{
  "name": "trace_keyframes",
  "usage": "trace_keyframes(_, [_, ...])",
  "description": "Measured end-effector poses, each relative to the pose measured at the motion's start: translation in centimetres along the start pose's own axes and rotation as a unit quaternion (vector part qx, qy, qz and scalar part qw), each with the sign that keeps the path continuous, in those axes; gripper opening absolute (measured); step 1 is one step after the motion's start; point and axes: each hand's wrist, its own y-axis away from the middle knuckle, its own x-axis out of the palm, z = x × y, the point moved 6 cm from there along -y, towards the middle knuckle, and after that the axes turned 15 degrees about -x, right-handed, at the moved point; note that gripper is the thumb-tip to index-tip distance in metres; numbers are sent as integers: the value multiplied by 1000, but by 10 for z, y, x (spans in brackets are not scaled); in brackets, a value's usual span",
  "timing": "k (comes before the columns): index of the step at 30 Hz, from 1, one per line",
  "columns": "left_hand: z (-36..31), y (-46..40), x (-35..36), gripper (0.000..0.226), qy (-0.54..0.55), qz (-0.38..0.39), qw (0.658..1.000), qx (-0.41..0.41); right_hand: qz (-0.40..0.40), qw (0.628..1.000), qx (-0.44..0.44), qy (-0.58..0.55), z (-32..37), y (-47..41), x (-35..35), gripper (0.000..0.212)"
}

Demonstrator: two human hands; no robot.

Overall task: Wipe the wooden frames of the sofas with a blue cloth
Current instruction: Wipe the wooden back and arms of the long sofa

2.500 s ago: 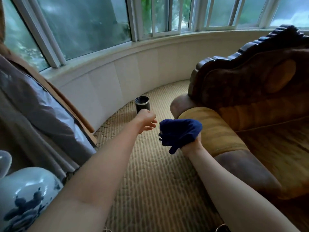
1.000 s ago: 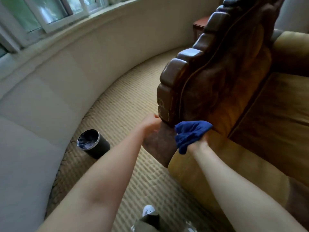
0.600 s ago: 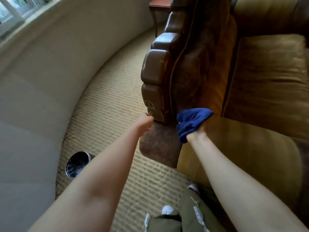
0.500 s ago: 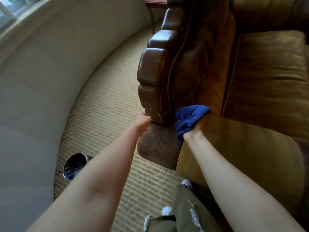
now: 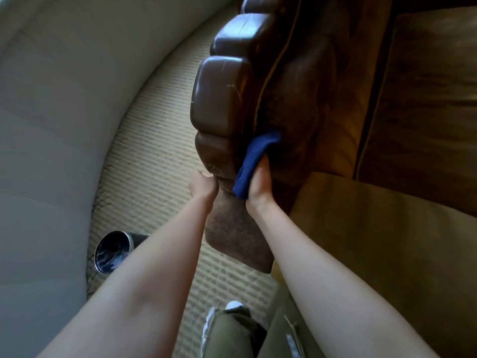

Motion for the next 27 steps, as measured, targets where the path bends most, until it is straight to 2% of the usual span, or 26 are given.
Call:
trace_keyframes(4, [8,-23,5,46,0,-4,1000,-14,0,1000,20,9,-31,-3,3,42])
trace_keyframes(7, [7,-36,16,43,11,6,1000,-2,-36,991,125,3,-71,-3,-16,47])
trace_keyframes(9, [2,-43,22,40,26,12,999,25,-26,983,177,33,-87,-2,-20,48])
trace_keyframes(12, [2,-52,25,39,27,23,999,38,-45,990,132,23,-90,7,-15,41])
trace_keyframes(15, [4,-59,26,44,38,42,998,42,-12,1000,15,19,-71,26,6,30])
trace_keyframes(18, [0,-69,30,43,46,76,995,54,-20,999,-26,25,-65,23,12,35])
trace_keyframes(25, [11,-90,49,29,-29,129,988,85,-116,989,89,24,-101,-13,-15,48])
trace_keyframes(27, [14,-94,53,32,-32,144,985,90,-137,982,130,-7,-110,-8,-16,50])
